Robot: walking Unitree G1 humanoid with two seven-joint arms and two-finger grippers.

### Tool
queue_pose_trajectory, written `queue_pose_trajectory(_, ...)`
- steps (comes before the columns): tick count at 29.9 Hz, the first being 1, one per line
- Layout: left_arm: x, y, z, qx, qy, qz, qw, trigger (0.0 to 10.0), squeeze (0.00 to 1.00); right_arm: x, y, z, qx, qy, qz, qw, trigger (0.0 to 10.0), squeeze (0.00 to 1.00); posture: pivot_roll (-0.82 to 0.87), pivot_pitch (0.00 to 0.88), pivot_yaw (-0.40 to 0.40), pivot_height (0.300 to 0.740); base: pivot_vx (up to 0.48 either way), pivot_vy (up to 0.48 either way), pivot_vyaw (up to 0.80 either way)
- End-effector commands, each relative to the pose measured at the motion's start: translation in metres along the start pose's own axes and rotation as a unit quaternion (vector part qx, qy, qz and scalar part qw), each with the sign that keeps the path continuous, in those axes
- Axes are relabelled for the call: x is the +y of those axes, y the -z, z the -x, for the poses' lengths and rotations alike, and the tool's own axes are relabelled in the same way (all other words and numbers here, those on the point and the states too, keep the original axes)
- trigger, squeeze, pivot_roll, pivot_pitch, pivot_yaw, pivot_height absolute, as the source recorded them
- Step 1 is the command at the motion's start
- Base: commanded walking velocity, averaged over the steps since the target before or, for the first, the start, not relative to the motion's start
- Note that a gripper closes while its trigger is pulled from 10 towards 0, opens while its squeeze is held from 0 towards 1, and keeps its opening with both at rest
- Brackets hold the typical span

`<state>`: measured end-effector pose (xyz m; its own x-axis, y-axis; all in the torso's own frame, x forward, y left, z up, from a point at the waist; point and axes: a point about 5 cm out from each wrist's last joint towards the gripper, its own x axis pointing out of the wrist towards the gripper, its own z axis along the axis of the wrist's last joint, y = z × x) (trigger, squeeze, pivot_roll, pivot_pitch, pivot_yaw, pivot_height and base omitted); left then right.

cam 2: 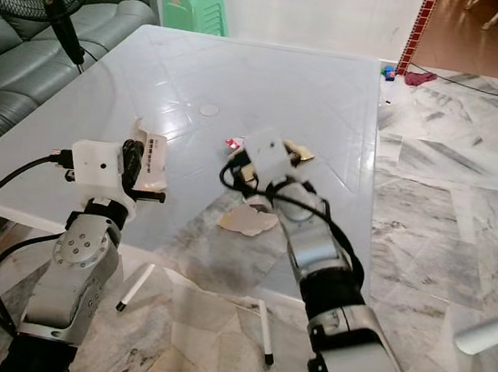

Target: Picking trash to rubbish bin

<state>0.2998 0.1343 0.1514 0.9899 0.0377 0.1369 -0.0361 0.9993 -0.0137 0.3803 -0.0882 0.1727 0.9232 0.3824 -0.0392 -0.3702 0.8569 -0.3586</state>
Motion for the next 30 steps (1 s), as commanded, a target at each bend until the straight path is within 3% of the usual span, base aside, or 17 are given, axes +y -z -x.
queue_pose_trajectory(1,0.003,0.002,0.002,0.008,-0.004,-0.003,1.0,10.0,0.0,-0.014,-0.003,0.0,-0.018,0.027,-0.008,0.999,10.0,0.05,-0.01,0.073,0.037,0.74,0.0,0.0,0.0)
queue_pose_trajectory(5,0.001,0.002,0.002,0.008,-0.002,-0.002,1.0,10.0,0.0,-0.023,-0.003,0.004,-0.033,0.037,-0.013,0.999,10.0,0.04,-0.01,0.076,0.038,0.74,0.0,0.0,0.0)
queue_pose_trajectory(11,0.0,0.002,0.001,0.009,0.001,0.0,1.0,10.0,0.0,-0.028,0.001,0.021,-0.034,-0.032,-0.012,0.999,10.0,0.03,-0.02,0.082,0.042,0.74,0.0,0.0,0.0)
queue_pose_trajectory(13,0.0,0.002,0.001,0.01,0.003,0.0,1.0,10.0,0.0,-0.028,0.01,0.038,-0.016,-0.088,0.014,0.996,10.0,0.02,-0.02,0.082,0.042,0.74,0.0,0.0,0.0)
queue_pose_trajectory(19,-0.001,0.002,-0.002,0.009,0.005,0.002,1.0,10.0,0.0,-0.045,0.025,0.073,0.024,-0.153,0.039,0.987,10.0,0.0,-0.05,0.073,0.047,0.74,0.0,0.0,0.0)
queue_pose_trajectory(24,-0.003,0.002,-0.004,0.008,0.009,0.004,1.0,10.0,0.0,-0.059,0.037,0.093,0.064,-0.187,0.027,0.98,10.0,0.0,-0.06,0.065,0.05,0.74,0.0,0.0,0.0)
queue_pose_trajectory(30,-0.004,0.001,-0.006,0.005,0.013,0.005,1.0,10.0,0.0,-0.056,0.04,0.114,0.093,-0.266,0.02,0.959,10.0,0.0,-0.06,0.055,0.052,0.74,0.0,0.0,0.0)
